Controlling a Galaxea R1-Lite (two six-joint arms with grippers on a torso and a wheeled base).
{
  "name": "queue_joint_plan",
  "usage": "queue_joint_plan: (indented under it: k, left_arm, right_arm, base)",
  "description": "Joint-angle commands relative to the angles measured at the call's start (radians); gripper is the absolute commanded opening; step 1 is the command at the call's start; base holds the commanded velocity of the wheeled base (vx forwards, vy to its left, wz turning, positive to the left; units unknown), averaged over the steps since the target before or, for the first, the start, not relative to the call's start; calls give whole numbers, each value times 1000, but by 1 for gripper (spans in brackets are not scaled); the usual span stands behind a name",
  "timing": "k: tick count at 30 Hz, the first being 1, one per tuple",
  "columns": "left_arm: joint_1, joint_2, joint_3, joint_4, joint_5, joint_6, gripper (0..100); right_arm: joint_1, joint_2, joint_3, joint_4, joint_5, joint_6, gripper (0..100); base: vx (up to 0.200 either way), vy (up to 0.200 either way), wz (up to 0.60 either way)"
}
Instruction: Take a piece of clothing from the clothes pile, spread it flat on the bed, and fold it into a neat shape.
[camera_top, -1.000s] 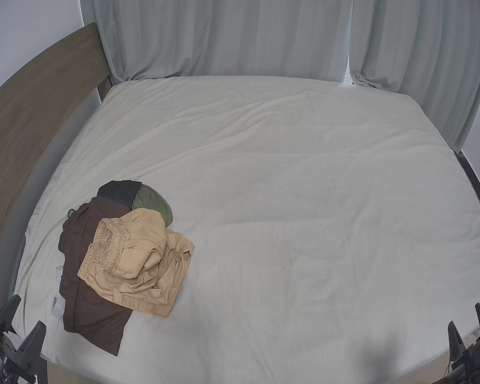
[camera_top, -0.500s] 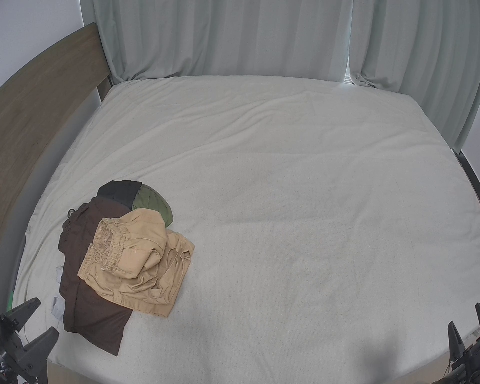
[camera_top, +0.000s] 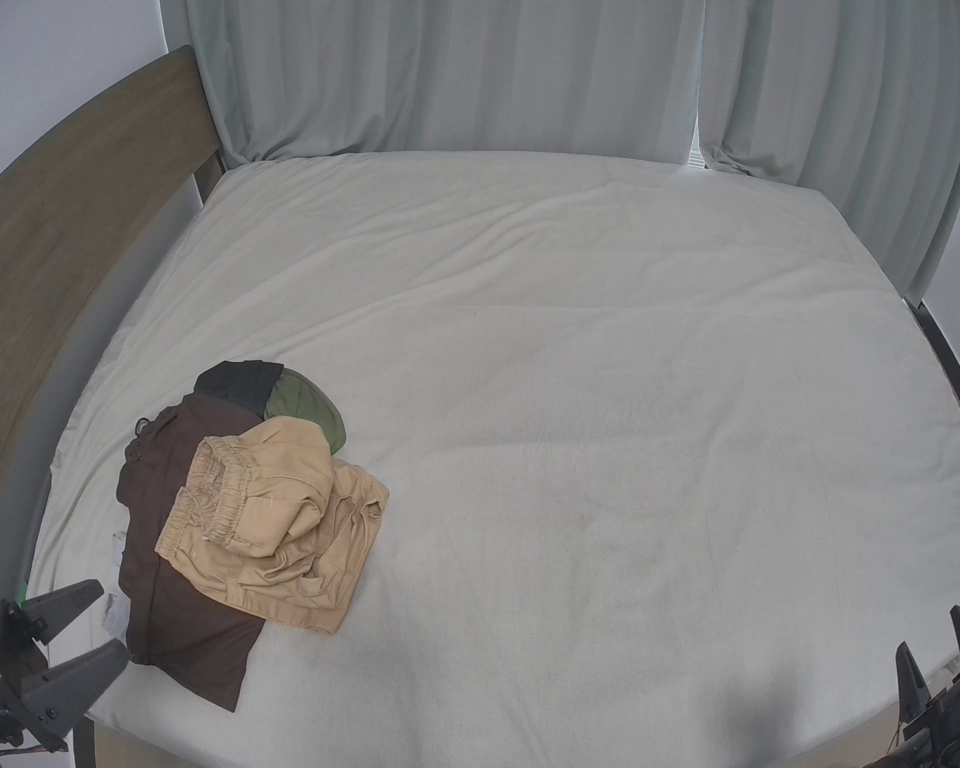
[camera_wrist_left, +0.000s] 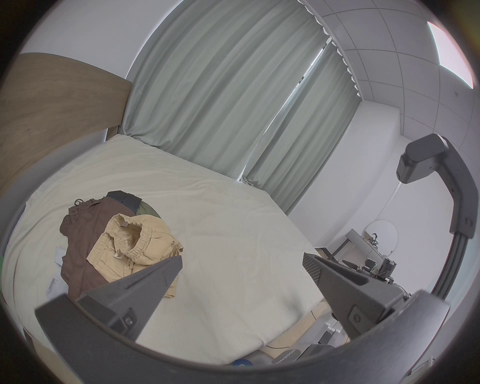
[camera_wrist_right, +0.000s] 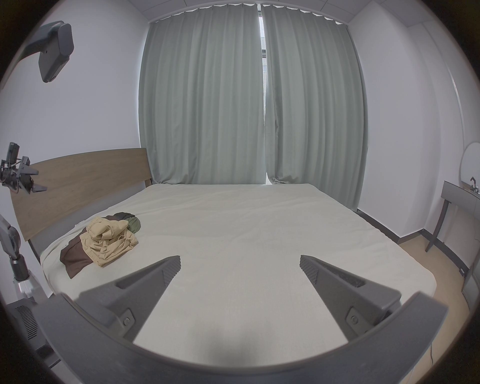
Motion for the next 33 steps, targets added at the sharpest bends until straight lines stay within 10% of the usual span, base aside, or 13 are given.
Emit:
queue_joint_plan:
  k: [1,11,22,33]
  left_arm:
    - [3,102,-36,-2,-3,1,100]
    - [60,330,-50,-171,-83,-4,100]
    - [323,514,-88,-304,-404,-6,100]
    - [370,649,-123,-317,-447,1,100]
  right_arm:
    - [2,-16,18,0,0,0,100]
    - [2,-16,18,0,0,0,100]
    - [2,-16,18,2,0,0,100]
    - [3,-16,18,2,0,0,100]
  base:
    - [0,0,0]
    - [0,0,0]
    - [0,0,0]
    - [0,0,0]
